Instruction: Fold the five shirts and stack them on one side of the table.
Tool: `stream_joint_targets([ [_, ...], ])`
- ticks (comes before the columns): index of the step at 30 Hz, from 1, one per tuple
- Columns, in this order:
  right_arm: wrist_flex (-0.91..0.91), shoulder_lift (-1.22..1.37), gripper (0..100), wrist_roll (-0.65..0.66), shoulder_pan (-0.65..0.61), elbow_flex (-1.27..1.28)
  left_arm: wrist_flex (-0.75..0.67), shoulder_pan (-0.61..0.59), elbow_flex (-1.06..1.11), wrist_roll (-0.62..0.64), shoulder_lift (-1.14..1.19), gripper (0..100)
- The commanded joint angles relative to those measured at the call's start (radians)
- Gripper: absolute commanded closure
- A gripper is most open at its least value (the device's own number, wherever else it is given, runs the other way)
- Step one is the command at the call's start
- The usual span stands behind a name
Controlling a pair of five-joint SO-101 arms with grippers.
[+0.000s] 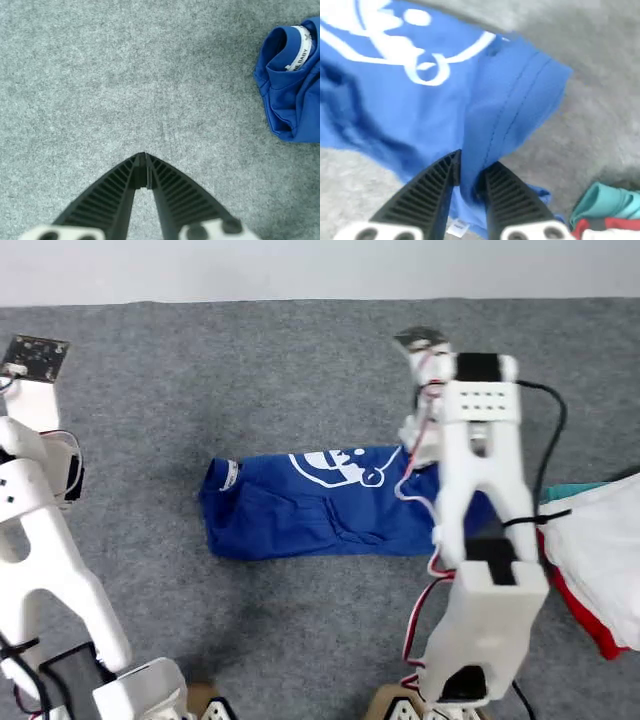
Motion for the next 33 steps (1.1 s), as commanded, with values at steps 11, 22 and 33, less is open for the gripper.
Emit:
stream_joint_targets([
  [11, -0.03, -0.09, 98.8, 0.006, -0.354, -0.017, 0.021, -0.002, -0.005, 0.0, -0.041, 100],
  [22, -0.179, -0.002, 98.8, 0.011, -0.507, -0.017, 0.021, 0.0, -0.002, 0.002, -0.12, 100],
  [33, -0.3, 0.113, 98.8, 0.012, -0.616, -0.094, 0.015, 0.0, 0.257, -0.009, -0.339, 100],
])
